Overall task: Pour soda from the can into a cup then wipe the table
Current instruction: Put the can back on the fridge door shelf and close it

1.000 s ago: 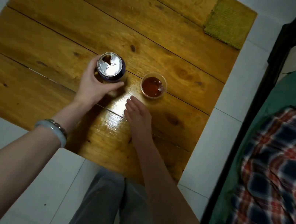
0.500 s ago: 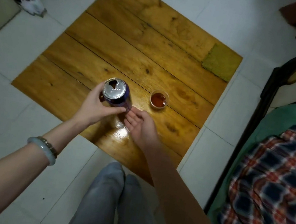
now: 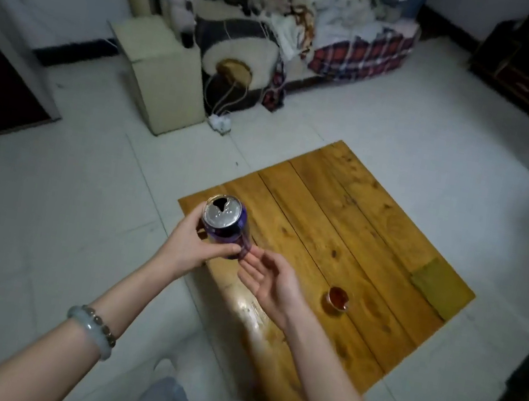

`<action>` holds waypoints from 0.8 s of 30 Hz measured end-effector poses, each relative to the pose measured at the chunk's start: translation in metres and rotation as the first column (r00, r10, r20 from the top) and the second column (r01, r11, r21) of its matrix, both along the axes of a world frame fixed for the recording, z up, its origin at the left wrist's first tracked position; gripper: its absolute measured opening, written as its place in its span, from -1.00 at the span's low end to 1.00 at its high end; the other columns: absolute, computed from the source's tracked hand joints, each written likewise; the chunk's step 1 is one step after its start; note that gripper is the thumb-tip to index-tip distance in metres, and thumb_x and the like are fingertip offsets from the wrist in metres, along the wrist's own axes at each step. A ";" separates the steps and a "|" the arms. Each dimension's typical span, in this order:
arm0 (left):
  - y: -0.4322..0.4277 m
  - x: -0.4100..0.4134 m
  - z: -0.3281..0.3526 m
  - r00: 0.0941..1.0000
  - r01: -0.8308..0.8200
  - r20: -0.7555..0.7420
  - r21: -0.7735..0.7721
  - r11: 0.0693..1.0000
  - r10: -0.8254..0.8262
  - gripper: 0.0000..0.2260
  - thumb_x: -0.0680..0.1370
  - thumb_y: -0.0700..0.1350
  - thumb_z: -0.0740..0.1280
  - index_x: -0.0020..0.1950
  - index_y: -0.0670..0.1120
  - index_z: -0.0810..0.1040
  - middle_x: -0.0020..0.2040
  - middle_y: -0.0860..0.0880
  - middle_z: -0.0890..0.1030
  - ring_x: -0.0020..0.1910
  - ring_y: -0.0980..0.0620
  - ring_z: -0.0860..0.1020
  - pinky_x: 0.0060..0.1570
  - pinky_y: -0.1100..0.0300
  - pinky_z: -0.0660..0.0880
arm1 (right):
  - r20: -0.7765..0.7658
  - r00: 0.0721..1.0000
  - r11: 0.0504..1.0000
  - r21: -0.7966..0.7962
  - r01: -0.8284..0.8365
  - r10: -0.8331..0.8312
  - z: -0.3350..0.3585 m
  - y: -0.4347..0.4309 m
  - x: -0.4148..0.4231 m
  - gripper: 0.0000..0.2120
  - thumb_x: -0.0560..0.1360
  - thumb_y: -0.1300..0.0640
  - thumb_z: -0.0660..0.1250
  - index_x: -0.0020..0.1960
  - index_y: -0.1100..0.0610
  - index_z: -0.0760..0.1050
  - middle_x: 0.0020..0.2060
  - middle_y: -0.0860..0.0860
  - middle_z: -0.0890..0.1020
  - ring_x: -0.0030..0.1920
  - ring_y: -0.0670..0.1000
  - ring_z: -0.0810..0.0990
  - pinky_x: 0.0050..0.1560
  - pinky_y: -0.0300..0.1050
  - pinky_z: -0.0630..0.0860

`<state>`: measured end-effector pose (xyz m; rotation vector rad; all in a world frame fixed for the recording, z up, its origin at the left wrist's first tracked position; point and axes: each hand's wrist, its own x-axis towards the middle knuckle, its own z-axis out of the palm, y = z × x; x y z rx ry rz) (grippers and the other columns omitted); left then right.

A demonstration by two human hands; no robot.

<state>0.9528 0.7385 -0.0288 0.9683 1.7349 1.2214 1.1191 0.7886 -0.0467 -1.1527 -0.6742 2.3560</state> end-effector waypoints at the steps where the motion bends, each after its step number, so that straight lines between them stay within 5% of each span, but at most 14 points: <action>1: -0.011 -0.013 0.009 0.999 -0.036 0.001 0.012 0.999 0.036 -0.22 0.14 -0.12 0.64 0.30 -0.10 0.43 0.21 -0.05 0.58 0.23 -0.03 0.52 0.32 -0.06 0.39 | -0.012 0.999 0.999 0.012 -0.049 0.050 0.009 -0.004 -0.014 -0.68 0.59 0.13 0.04 0.18 0.25 0.47 0.11 0.16 0.57 0.21 0.10 0.47 0.37 0.05 0.32; 5: -0.058 -0.070 0.047 0.987 -0.156 -0.015 0.059 0.986 0.158 -0.30 0.17 -0.16 0.61 0.27 -0.10 0.45 0.18 -0.06 0.60 0.21 -0.05 0.54 0.25 0.01 0.44 | -0.038 0.972 0.972 0.055 -0.228 0.230 0.045 -0.020 -0.078 -0.61 0.60 0.10 0.02 0.27 0.29 0.42 0.12 0.17 0.56 0.14 0.09 0.49 0.30 0.00 0.37; 8: -0.098 -0.115 0.072 0.969 -0.242 -0.027 0.091 0.966 0.245 -0.33 0.18 -0.19 0.60 0.25 -0.09 0.46 0.16 -0.06 0.60 0.15 -0.01 0.55 0.19 0.06 0.46 | -0.052 0.931 0.931 0.066 -0.358 0.362 0.067 -0.037 -0.133 -0.64 0.60 0.07 0.01 0.15 0.23 0.48 0.04 0.12 0.59 0.08 0.05 0.53 0.18 -0.08 0.42; 14: -0.184 -0.213 0.100 0.921 -0.375 -0.052 0.153 0.914 0.386 -0.46 0.26 -0.32 0.57 0.09 0.08 0.47 0.01 0.11 0.61 -0.09 0.32 0.57 -0.07 0.42 0.48 | -0.055 0.840 0.842 0.072 -0.535 0.539 0.096 -0.096 -0.252 -0.66 0.59 0.06 0.04 0.10 0.22 0.50 0.03 0.13 0.60 0.12 0.08 0.53 0.17 -0.05 0.44; 24: -0.317 -0.390 0.140 0.860 -0.471 -0.109 0.212 0.857 0.499 -0.33 0.23 -0.19 0.61 0.28 -0.04 0.43 0.17 0.01 0.58 0.15 0.07 0.55 0.13 0.21 0.47 | -0.063 0.717 0.716 0.163 -0.678 0.694 0.131 -0.206 -0.448 -0.66 0.59 0.07 0.07 0.15 0.28 0.48 0.04 0.18 0.60 0.08 0.11 0.57 0.14 0.01 0.48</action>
